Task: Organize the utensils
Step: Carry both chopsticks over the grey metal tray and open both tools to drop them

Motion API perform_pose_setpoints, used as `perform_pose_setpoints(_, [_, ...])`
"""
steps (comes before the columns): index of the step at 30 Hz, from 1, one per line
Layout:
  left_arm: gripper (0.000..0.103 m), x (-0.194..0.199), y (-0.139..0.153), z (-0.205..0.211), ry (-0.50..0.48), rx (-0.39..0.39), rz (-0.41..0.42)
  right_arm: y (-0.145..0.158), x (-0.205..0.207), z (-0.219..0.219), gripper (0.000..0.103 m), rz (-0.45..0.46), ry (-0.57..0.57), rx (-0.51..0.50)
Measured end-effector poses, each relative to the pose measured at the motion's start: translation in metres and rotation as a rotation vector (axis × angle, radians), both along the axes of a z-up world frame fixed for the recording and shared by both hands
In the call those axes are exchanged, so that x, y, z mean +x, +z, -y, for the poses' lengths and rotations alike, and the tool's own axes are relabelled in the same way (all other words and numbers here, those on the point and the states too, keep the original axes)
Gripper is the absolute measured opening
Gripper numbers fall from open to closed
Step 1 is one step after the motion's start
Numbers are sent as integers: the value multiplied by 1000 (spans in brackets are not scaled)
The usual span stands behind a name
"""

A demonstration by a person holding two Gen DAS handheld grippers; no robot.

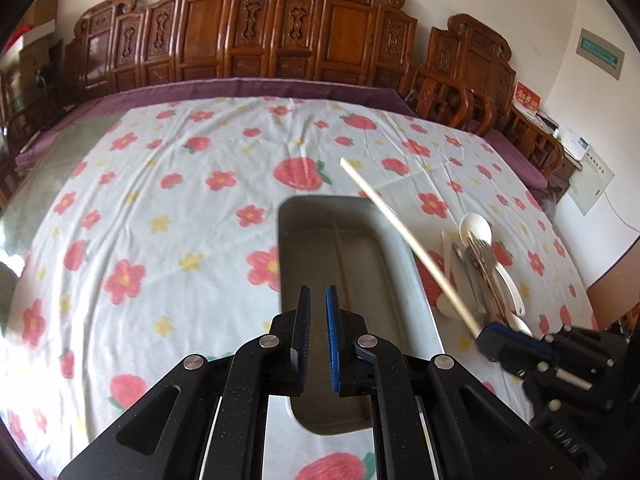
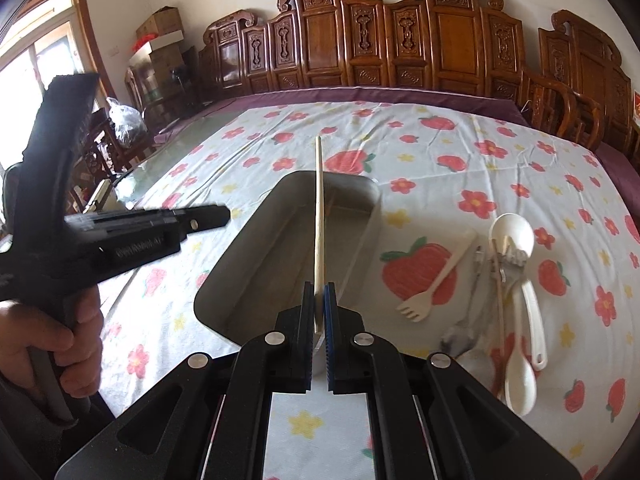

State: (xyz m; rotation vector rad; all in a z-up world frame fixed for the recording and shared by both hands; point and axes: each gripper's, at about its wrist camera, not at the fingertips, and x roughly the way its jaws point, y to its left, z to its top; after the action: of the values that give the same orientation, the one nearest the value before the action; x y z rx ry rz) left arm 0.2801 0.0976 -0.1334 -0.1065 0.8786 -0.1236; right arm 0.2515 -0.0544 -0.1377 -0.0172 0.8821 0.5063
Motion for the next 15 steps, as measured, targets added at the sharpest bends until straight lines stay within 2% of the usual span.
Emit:
perform_pose_setpoints(6, [6,-3,10,-12,20,26,30,-11,2,-18,6,-45,-12,-5])
perform_pose_setpoints(15, [6,-2,14,-22,32,10,37,-19,9,-31,8,-63,5,22])
